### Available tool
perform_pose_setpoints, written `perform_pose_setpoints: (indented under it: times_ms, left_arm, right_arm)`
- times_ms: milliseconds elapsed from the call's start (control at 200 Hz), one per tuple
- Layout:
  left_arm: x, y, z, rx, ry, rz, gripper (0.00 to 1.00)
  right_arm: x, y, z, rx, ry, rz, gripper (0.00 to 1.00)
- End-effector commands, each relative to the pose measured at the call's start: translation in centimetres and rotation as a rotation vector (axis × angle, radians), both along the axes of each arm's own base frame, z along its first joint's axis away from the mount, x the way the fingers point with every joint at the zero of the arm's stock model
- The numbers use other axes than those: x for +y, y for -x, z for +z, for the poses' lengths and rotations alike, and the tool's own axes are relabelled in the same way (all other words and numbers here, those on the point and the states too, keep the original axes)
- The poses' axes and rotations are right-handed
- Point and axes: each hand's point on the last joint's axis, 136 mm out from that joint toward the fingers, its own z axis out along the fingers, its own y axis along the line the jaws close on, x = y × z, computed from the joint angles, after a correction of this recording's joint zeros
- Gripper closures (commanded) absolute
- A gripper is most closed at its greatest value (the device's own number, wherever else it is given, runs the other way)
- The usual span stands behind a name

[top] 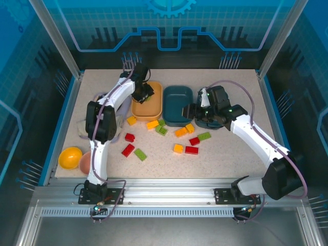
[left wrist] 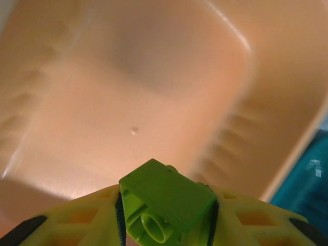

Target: Sort the legos into containers by color

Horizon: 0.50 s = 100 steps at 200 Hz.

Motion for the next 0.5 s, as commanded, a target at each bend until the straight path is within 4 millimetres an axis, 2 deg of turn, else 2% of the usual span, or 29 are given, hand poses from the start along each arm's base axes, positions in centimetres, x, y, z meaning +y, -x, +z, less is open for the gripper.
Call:
perform_pose_setpoints:
  times_ms: [0,95,185,360,455,495]
  left_arm:
    - [0.0,1.0,-0.7,0.074,0.005,-0.048,0.54]
    - [-0.2,0.9,-1.0,0.081,0.016,-0.055,0.43]
    - [-0.2,0.8,0.1,0.054,0.018,-0.063,0.40]
    - [-0.1,1.0,5.6,-0.066,0.023,-0.066,0.30]
    - [-0.6,2.5,8.7,-0.133,0.039,-0.081,0.26]
    - [-0.9,3.8,9.9,-0.162,0.053,-0.093,0.18]
  right_arm:
    - [-1.7,1.1,-0.9,0.037,0.063,-0.037,0.32]
    - [-2.2,1.9,-1.8,0.061,0.096,-0.032,0.32]
    - [-2.0,2.7,-2.2,0.061,0.137,0.017,0.32]
    - [-0.2,5.6,-4.0,0.055,0.274,0.218,0.33]
    - [1.4,7.8,-6.1,0.057,0.389,0.393,0.32]
    - [1.9,8.5,-7.2,0.067,0.435,0.459,0.30]
